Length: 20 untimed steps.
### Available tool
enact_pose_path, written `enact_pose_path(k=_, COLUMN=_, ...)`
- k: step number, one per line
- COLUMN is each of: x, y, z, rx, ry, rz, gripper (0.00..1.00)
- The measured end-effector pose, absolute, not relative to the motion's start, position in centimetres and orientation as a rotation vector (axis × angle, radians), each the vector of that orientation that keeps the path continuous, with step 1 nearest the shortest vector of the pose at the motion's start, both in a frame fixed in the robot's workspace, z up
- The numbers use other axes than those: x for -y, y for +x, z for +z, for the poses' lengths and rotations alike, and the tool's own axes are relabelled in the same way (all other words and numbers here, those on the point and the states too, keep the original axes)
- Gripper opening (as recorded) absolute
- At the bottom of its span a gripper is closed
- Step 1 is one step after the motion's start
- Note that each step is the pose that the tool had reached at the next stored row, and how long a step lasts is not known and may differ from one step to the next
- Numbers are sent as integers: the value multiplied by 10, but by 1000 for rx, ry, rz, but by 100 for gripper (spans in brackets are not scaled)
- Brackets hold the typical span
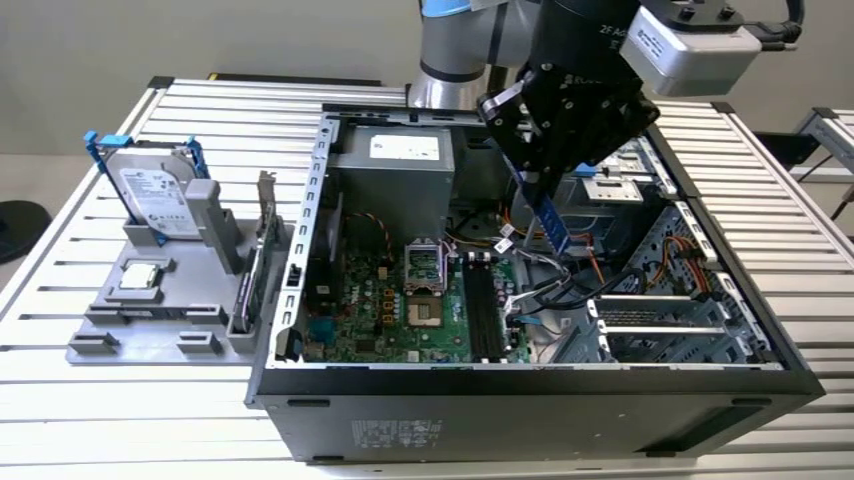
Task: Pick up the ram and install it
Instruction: 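Pick up the ram and move it above insertion slot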
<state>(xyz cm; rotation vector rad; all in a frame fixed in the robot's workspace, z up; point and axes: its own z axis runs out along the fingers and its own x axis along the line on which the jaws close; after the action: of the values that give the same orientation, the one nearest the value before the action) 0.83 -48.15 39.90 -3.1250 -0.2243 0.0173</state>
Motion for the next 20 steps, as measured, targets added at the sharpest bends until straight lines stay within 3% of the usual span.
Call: enact_pose_path(k=20, x=481, y=11, z=395, rx=0, ry=-3132, rz=16, gripper=0)
